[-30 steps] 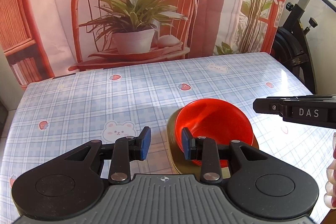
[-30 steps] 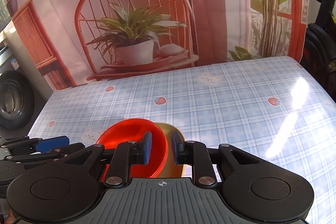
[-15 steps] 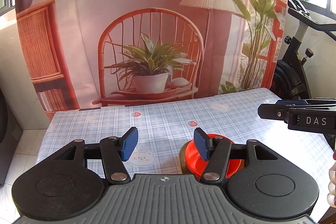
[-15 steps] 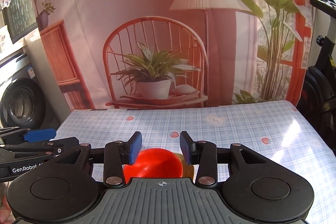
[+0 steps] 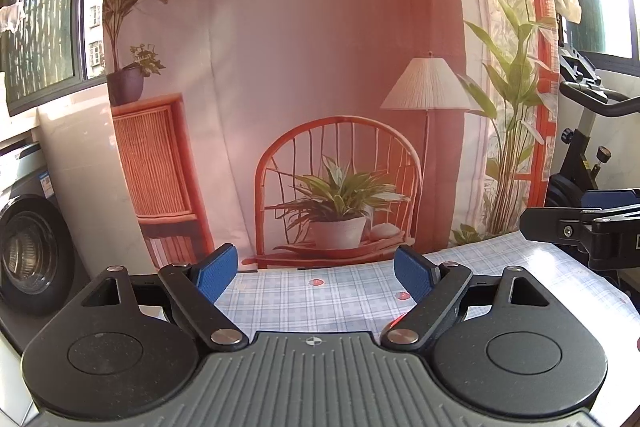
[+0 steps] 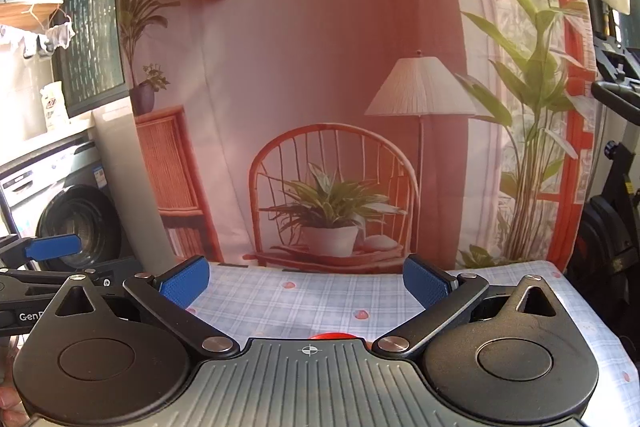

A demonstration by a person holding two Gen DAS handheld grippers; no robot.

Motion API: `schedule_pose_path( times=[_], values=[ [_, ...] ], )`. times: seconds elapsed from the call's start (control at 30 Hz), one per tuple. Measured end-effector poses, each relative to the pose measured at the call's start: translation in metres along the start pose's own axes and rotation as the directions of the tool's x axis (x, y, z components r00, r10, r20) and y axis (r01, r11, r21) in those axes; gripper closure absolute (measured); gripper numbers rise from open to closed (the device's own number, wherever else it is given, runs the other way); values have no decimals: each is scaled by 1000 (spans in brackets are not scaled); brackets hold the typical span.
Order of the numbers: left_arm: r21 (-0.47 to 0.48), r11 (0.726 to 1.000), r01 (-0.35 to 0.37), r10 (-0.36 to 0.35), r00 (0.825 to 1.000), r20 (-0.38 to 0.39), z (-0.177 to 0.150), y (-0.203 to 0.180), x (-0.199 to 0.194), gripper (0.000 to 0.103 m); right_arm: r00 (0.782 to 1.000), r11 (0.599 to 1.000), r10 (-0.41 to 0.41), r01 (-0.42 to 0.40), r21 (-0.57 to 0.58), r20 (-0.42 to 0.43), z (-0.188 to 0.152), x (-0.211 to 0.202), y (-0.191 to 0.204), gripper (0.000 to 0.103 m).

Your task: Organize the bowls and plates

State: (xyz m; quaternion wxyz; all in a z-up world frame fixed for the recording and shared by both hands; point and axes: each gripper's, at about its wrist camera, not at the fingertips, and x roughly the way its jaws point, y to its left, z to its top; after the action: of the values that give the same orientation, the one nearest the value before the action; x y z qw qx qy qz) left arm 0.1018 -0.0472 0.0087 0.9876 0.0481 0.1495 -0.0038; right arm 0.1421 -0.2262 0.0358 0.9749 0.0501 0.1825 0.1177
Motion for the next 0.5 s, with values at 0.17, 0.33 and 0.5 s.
schedule_pose_path(
  times=[0.17, 0.33, 0.5],
  values=[
    [-25, 1000, -1, 2, 1000, 23, 4, 2, -31, 16, 997, 1000, -28, 27, 12, 68, 3, -38, 10, 0],
    [-69, 998, -7, 11, 999, 52, 1, 8, -62, 16, 993, 999, -43, 44, -1, 107, 2, -66, 18, 0],
    [-76, 997, -22, 27, 997, 72, -6, 8, -87, 16, 991, 1000, -22, 21, 9, 133, -2, -89, 22, 0]
  ],
)
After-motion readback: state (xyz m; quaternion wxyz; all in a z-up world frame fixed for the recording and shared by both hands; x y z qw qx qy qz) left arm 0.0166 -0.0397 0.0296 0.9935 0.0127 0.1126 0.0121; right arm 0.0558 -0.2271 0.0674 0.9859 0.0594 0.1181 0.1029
